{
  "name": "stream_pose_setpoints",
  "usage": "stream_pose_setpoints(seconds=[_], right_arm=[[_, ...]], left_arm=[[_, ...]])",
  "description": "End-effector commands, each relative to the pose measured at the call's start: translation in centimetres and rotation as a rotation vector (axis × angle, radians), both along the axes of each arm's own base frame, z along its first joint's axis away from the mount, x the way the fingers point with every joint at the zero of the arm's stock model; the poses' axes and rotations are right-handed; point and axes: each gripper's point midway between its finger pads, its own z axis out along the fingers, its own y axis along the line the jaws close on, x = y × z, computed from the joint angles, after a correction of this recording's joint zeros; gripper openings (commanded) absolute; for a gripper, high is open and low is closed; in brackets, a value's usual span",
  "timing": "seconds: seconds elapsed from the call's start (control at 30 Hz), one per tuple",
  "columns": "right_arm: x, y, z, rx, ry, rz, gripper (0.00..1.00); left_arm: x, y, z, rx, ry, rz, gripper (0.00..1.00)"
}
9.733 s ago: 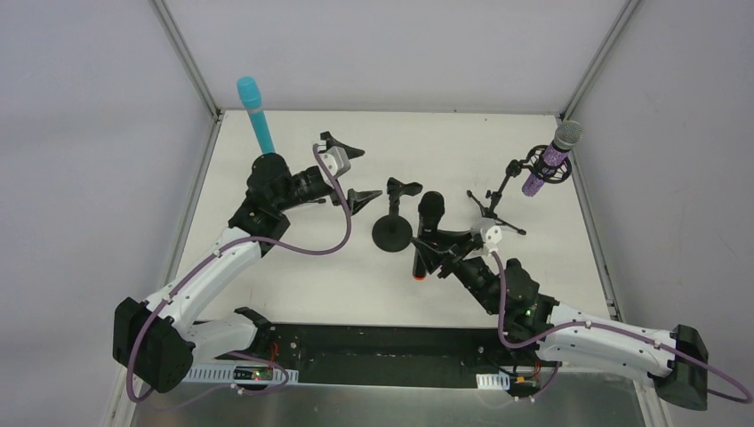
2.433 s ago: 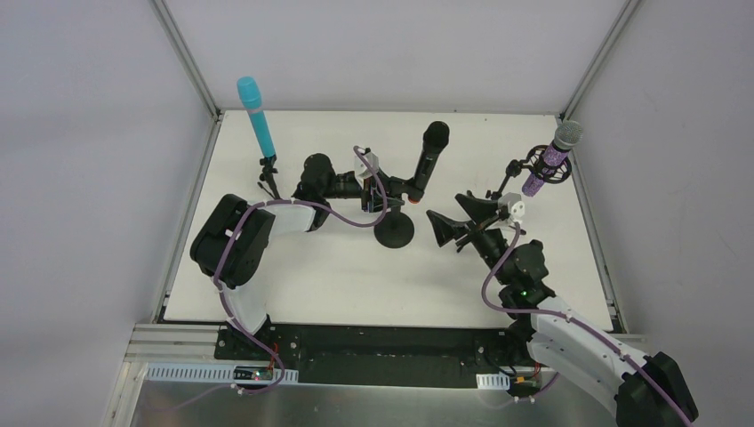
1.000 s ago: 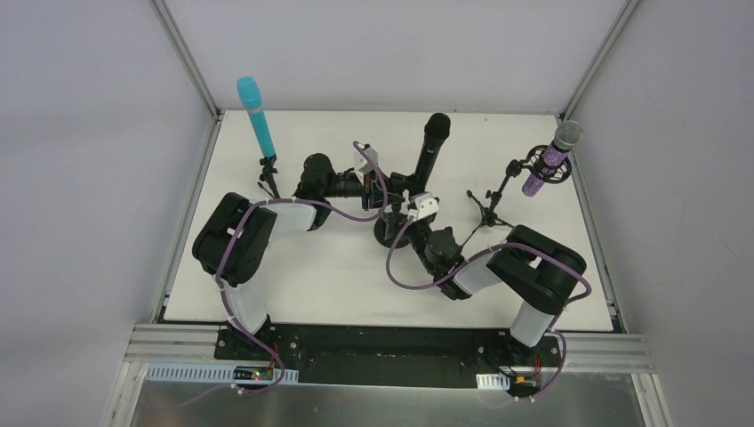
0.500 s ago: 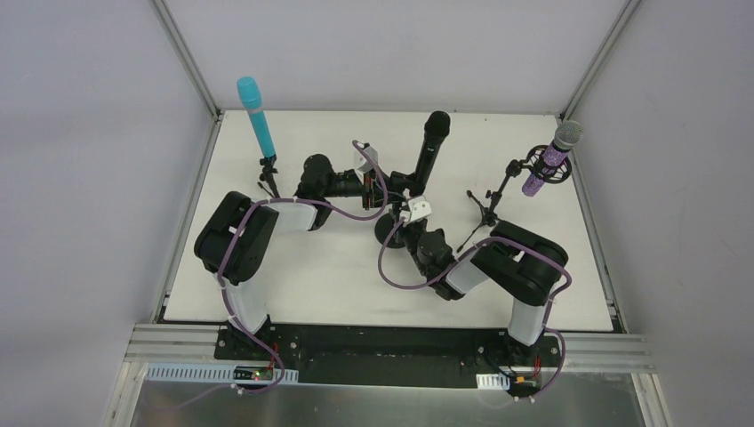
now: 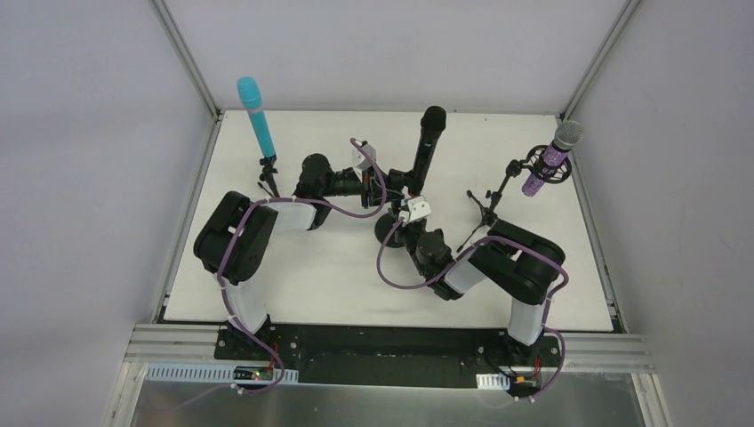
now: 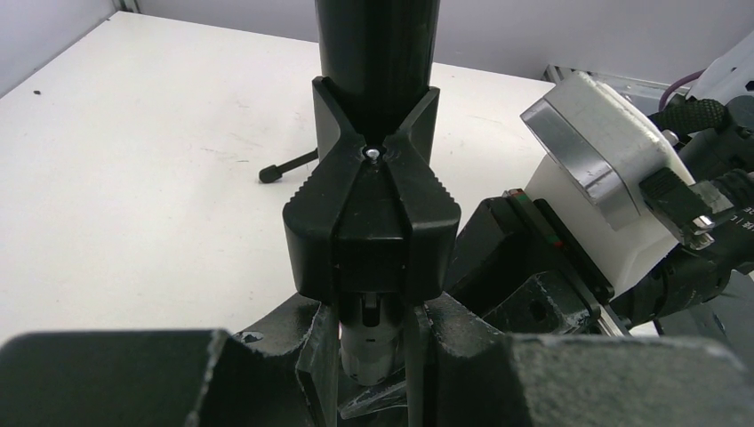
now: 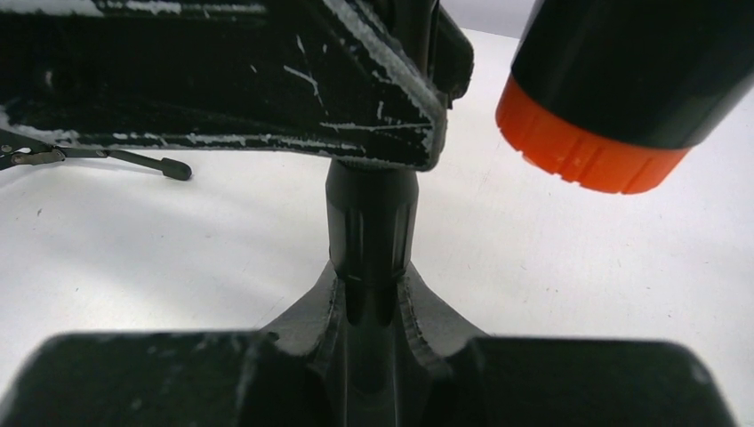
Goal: Attach the microphones to the stand
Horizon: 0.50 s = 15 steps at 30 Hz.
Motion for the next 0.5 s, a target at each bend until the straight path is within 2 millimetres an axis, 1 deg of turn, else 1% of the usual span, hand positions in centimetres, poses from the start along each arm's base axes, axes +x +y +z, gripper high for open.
stream_pose_setpoints(seconds=[0.0, 0.47], right_arm=[[0.0, 0.4, 0.9, 0.035, -0.026, 0.001, 0.0], [-1.0, 0.7, 0.6, 0.021, -0.02, 0.032, 0.0]], left_arm=[[-1.1, 0.1, 7.2, -0.113, -0.182, -0.029, 0.0], [-1.9, 0.7, 11.2, -0.117, -0.182, -0.004, 0.0]])
